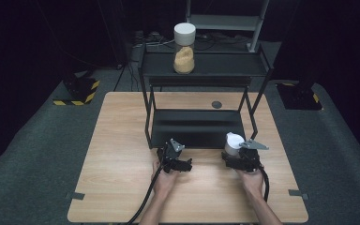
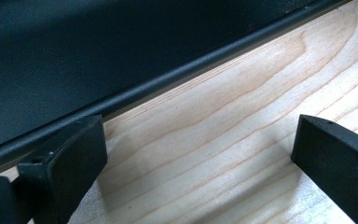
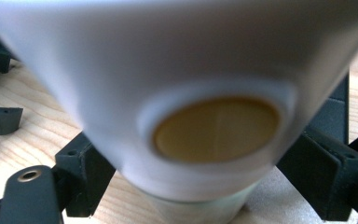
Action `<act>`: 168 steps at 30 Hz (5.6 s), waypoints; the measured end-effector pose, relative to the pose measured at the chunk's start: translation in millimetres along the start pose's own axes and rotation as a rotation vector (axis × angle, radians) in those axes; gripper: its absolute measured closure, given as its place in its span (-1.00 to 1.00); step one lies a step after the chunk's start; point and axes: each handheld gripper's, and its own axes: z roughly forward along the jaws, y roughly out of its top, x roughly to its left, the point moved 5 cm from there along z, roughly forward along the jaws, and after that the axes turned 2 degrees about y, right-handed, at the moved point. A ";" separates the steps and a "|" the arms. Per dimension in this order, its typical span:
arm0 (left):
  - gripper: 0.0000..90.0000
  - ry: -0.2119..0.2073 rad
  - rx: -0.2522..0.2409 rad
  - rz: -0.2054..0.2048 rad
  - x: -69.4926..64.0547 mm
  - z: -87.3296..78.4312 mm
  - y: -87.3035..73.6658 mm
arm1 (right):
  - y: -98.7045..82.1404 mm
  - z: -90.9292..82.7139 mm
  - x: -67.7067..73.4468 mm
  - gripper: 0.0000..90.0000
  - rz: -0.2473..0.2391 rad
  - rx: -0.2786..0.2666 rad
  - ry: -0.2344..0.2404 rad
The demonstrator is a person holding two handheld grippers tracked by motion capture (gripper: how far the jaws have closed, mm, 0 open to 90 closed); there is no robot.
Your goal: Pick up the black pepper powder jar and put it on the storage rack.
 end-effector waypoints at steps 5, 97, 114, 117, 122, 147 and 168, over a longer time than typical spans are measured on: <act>-0.93 0.000 0.000 0.000 0.0 0.0 0.0 | 1.3 3.7 1.7 -0.57 -0.010 -0.005 0.000; -0.93 -0.001 0.000 -0.001 0.2 0.0 0.0 | 142.7 -75.6 -11.1 -0.33 -0.187 -0.064 0.170; -0.93 0.000 0.000 -0.001 0.1 0.0 0.0 | 193.5 -103.6 -4.9 -0.33 -0.229 -0.089 0.219; -0.93 0.000 -0.001 -0.001 0.0 0.0 -0.1 | 199.9 -107.3 -3.6 -0.33 -0.234 -0.094 0.220; -0.93 0.001 -0.001 -0.001 0.0 0.0 -0.1 | 218.8 -118.1 0.2 -0.33 -0.253 -0.109 0.226; -0.93 0.000 0.000 -0.001 0.0 0.0 0.0 | 320.3 -113.2 7.4 -0.32 -0.171 -0.091 0.153; -0.93 -0.001 0.000 -0.001 0.2 0.0 0.0 | 350.4 -54.3 21.5 -0.32 -0.097 -0.052 0.022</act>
